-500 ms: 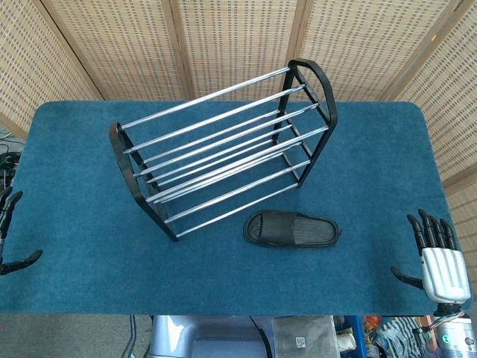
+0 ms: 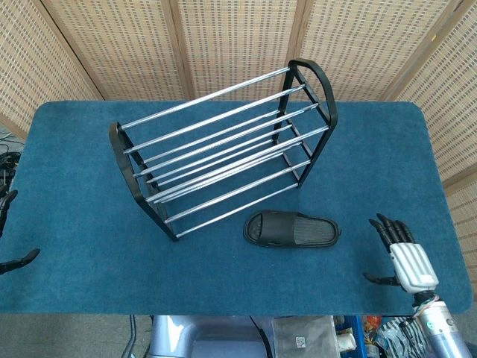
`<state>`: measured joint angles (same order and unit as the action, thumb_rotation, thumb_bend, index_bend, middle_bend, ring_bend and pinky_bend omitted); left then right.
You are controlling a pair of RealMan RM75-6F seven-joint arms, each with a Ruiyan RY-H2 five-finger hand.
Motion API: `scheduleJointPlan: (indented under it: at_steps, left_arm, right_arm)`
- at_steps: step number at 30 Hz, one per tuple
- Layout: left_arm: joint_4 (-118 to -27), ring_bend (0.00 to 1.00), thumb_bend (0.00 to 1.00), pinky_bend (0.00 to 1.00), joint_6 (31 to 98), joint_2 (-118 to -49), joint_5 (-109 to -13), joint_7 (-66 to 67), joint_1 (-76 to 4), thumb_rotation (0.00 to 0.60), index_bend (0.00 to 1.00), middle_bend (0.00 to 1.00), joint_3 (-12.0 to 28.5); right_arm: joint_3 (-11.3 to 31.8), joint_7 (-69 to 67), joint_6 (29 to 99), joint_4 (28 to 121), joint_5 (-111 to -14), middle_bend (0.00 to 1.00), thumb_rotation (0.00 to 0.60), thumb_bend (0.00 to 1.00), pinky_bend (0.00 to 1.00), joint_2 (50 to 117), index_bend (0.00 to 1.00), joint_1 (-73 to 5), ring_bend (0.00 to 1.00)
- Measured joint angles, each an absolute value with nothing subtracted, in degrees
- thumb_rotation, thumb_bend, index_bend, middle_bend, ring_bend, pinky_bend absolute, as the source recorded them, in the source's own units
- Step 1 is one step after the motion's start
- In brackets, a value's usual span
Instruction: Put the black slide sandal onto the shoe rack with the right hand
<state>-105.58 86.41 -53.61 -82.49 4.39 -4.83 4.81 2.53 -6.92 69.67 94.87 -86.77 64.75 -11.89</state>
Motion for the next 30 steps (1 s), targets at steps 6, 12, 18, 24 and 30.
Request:
scheduleJointPlan:
  at_steps: [6,12,18,24,30]
  left_arm:
    - [-105.8,0.00,0.03,0.00,86.0,-53.6,-81.3,4.8,-5.1,0.600,0.00,0.00,5.2]
    - [-105.7,0.00,0.03,0.00,85.0,-53.8,-80.3,5.1,-5.5,0.600,0.00,0.00,5.4]
    - [-105.7,0.00,0.03,0.00,84.4,-53.7,-79.6,5.0,-5.8,0.600,0.00,0.00,5.6]
    - [-105.5,0.00,0.03,0.00,83.8,-53.6,-79.1,4.5,-6.1,0.600,0.00,0.00,5.8]
    - [-105.5,0.00,0.03,0.00,83.1,-53.5,-78.5,4.1,-6.4,0.600,0.00,0.00,6.0]
  right_arm:
    - [3.6,-17.0,59.3,91.5,-87.9,0.00,0.600,0.00,0.00,66.0,0.00,-20.4,0.00]
    - [5.0,-18.7,51.2,89.0,-85.3,0.00,0.600,0.00,0.00,68.9,0.00,-26.2,0.00]
    - [6.0,-15.3,47.0,86.4,-81.7,0.00,0.600,0.00,0.00,72.4,0.00,-29.2,0.00]
    - [6.7,-9.0,43.8,84.4,-75.3,0.00,0.600,0.00,0.00,76.7,0.00,-31.6,0.00]
    - [6.6,-4.7,41.3,81.0,-71.7,0.00,0.600,0.00,0.04,80.2,0.00,-33.5,0.00]
